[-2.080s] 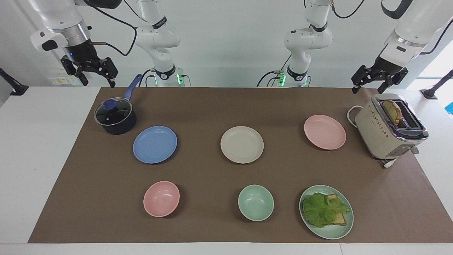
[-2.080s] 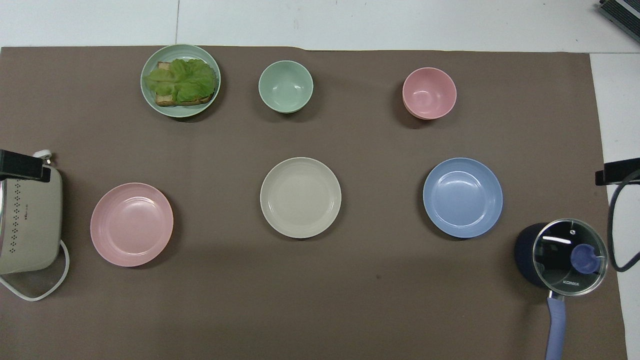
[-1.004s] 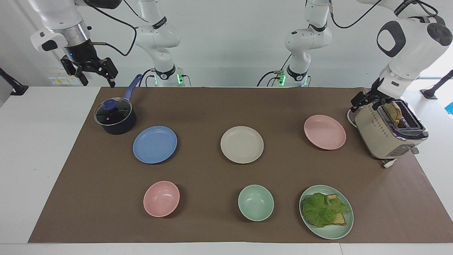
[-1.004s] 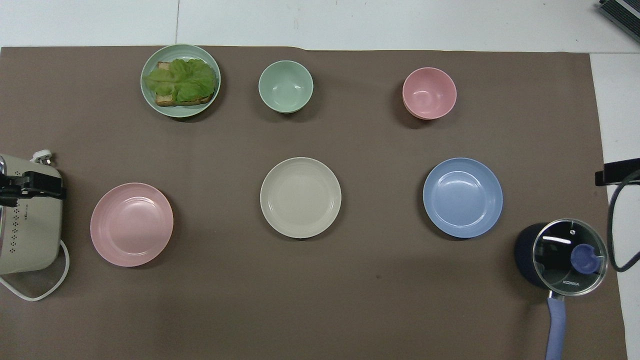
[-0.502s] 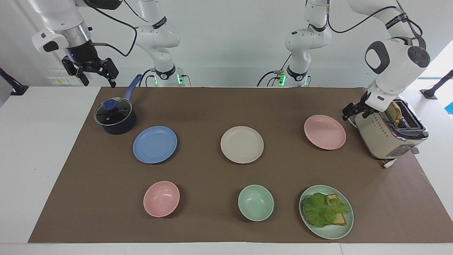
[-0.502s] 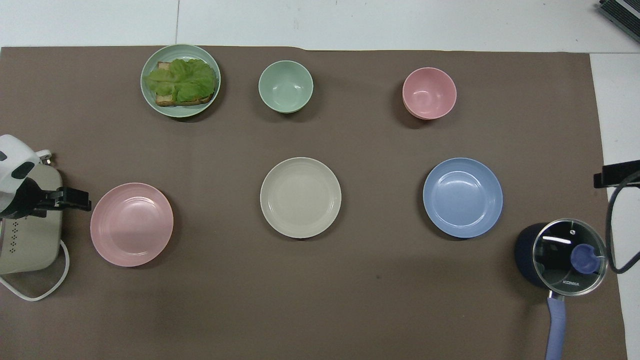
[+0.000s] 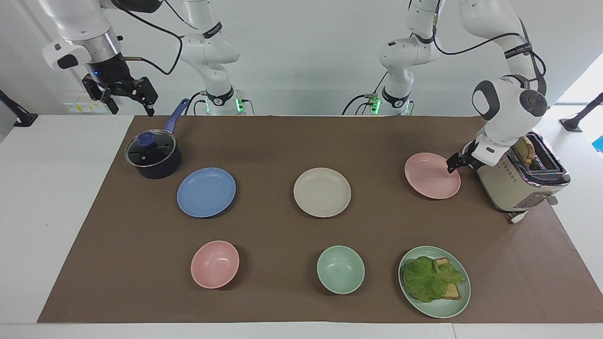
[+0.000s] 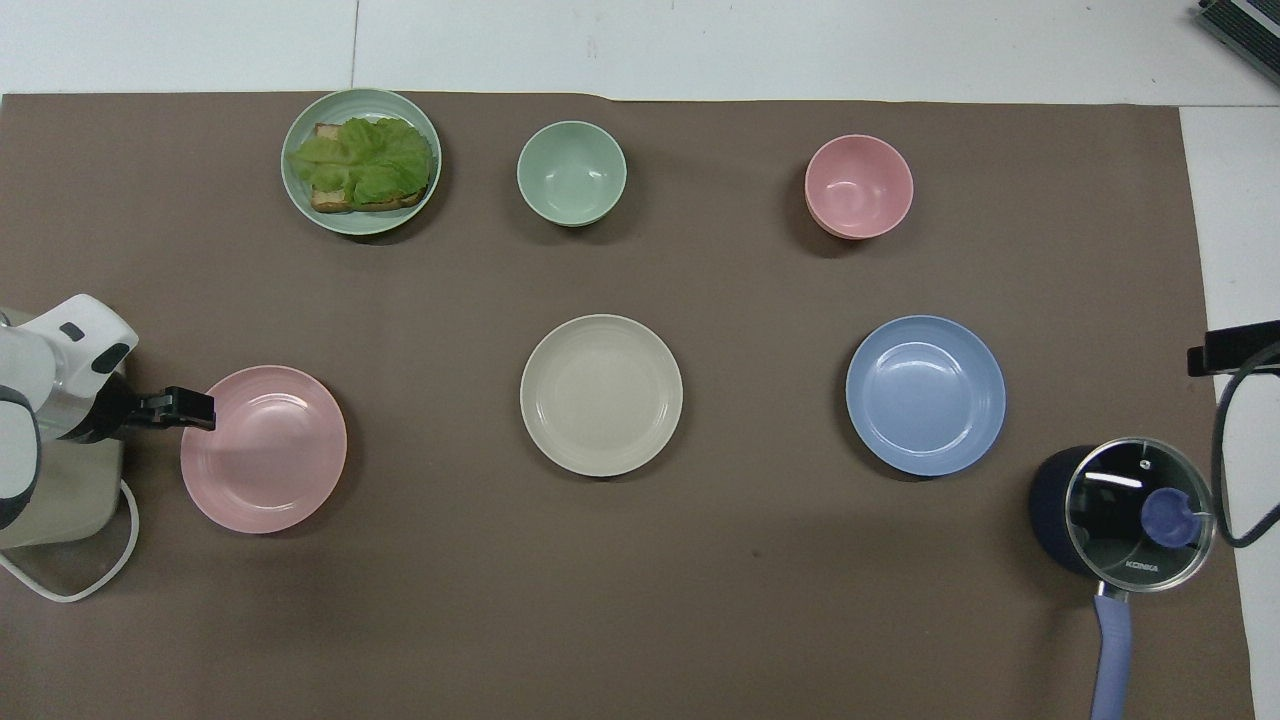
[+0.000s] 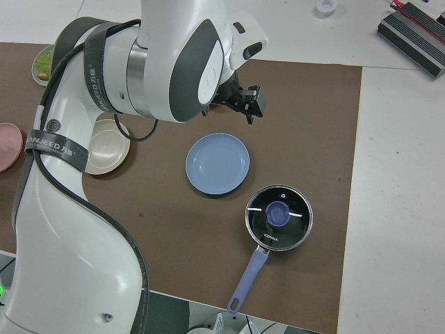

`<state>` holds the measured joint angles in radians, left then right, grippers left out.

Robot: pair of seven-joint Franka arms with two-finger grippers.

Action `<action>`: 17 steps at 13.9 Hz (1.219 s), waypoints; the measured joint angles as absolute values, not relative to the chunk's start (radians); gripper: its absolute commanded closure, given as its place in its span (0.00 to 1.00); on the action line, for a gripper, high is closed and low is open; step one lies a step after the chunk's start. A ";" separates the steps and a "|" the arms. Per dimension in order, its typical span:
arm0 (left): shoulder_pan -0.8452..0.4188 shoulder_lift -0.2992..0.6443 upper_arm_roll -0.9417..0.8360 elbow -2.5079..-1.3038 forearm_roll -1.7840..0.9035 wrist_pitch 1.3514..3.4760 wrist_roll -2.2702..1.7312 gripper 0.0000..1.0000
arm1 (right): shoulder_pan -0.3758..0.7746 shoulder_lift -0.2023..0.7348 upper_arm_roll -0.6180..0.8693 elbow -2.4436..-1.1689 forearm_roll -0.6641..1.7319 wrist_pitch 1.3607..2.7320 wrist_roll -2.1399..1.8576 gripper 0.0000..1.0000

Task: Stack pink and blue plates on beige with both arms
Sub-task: 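Grasp the pink plate's rim with the left gripper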

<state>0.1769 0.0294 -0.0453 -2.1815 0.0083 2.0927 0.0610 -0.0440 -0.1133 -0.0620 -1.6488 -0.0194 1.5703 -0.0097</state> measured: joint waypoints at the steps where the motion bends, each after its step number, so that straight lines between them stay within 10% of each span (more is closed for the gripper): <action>1: 0.177 0.037 -0.045 -2.183 0.009 2.093 0.061 0.00 | -0.044 -0.113 -0.062 -1.649 -0.019 1.570 -0.010 0.00; 12: 0.211 0.068 -0.047 -2.248 0.010 2.145 0.062 0.00 | -0.045 -0.113 -0.062 -1.650 -0.019 1.570 -0.010 0.00; 14: 0.212 0.072 -0.047 -2.254 0.010 2.156 0.062 0.41 | -0.045 -0.113 -0.062 -1.650 -0.019 1.570 -0.010 0.00; 17: 0.212 0.082 -0.047 -2.258 0.010 2.178 0.062 0.73 | -0.045 -0.113 -0.062 -1.650 -0.019 1.570 -0.010 0.00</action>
<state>0.2120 0.0815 -0.0472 -2.2585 0.0103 2.1776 0.0624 -0.0451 -0.1135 -0.0621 -1.6505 -0.0194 1.5703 -0.0097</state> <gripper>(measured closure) 0.370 0.000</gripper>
